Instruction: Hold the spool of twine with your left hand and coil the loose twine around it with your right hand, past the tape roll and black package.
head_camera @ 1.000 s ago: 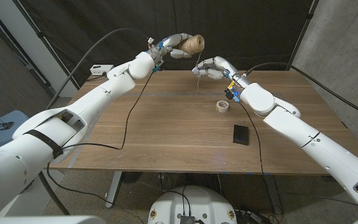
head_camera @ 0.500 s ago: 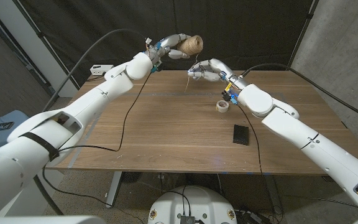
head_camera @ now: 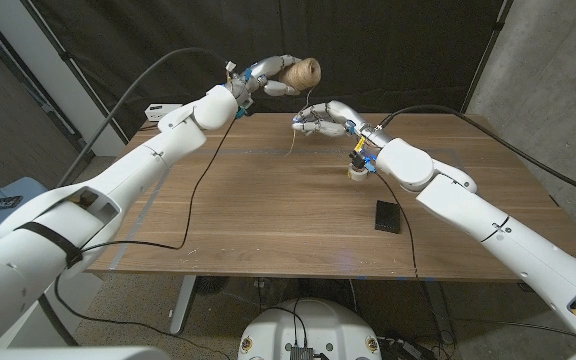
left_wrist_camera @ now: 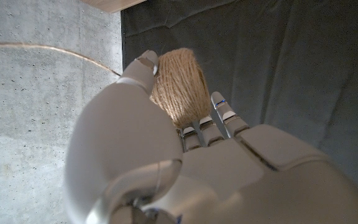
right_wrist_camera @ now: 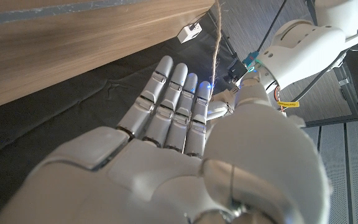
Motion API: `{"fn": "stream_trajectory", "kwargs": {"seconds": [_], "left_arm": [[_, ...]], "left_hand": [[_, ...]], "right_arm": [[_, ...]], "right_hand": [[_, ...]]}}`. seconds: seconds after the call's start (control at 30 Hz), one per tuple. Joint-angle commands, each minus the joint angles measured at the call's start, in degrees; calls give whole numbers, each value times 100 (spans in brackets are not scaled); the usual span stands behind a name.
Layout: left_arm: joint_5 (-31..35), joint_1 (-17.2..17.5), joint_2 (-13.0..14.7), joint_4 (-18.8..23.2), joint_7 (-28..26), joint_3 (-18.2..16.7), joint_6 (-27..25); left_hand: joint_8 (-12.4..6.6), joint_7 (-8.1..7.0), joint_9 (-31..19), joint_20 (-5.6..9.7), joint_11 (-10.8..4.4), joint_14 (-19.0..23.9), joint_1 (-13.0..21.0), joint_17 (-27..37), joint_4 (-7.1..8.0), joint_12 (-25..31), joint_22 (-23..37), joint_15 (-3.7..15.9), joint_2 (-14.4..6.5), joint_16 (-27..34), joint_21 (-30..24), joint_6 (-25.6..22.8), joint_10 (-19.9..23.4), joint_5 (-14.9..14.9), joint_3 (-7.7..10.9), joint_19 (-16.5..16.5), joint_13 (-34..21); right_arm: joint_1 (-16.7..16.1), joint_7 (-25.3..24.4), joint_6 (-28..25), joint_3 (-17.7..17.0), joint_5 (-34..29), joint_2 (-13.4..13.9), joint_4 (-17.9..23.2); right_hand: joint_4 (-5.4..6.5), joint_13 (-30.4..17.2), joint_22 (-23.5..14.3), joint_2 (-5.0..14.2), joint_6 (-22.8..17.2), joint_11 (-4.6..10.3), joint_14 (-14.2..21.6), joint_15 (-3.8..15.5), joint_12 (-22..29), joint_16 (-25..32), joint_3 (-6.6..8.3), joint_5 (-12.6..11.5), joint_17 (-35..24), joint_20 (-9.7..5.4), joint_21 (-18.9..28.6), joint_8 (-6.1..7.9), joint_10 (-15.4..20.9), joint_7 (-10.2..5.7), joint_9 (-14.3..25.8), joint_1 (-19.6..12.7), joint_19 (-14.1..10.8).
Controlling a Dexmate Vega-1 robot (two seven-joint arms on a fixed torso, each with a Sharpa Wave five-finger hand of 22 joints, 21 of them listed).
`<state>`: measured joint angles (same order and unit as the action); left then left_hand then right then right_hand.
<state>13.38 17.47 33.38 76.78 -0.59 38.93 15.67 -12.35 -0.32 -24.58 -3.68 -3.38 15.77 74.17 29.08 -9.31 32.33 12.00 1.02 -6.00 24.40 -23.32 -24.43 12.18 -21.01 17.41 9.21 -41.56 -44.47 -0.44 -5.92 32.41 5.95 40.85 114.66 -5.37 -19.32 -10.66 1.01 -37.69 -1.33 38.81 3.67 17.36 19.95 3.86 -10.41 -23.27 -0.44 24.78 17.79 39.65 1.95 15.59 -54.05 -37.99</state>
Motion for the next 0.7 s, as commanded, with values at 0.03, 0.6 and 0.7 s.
{"fn": "stream_trajectory", "kwargs": {"seconds": [0.03,0.6,0.7], "left_arm": [[43,178,154,343,7,-129,-182],[108,291,180,586,-26,-181,-350],[111,303,184,596,-36,-187,-362]], "left_hand": [[-31,12,-27,-5,14,36,0,20,33,6,10,-20,-55,27,-26,-41,41,-61,44,-38,-29],[-23,11,-28,1,11,24,-10,12,34,0,8,-15,-56,11,-31,-33,36,-67,48,-44,-35],[-23,14,-29,1,15,28,-4,12,27,-4,8,-12,-47,12,-33,-35,35,-66,46,-43,-33]], "right_arm": [[8,86,53,58,36,24,28],[-25,203,173,18,80,124,34],[-18,223,186,25,77,126,20]], "right_hand": [[-15,-21,2,21,95,-23,-85,42,-13,-26,-46,-56,-25,15,-29,-44,-73,6,35,64,48],[-33,-63,5,36,295,-114,-348,-114,-90,-128,-61,-72,-18,142,-138,-152,-351,90,69,117,251],[-32,-67,6,45,311,-121,-383,-118,-95,-141,-60,-73,-18,143,-148,-162,-374,87,72,124,267]]}}
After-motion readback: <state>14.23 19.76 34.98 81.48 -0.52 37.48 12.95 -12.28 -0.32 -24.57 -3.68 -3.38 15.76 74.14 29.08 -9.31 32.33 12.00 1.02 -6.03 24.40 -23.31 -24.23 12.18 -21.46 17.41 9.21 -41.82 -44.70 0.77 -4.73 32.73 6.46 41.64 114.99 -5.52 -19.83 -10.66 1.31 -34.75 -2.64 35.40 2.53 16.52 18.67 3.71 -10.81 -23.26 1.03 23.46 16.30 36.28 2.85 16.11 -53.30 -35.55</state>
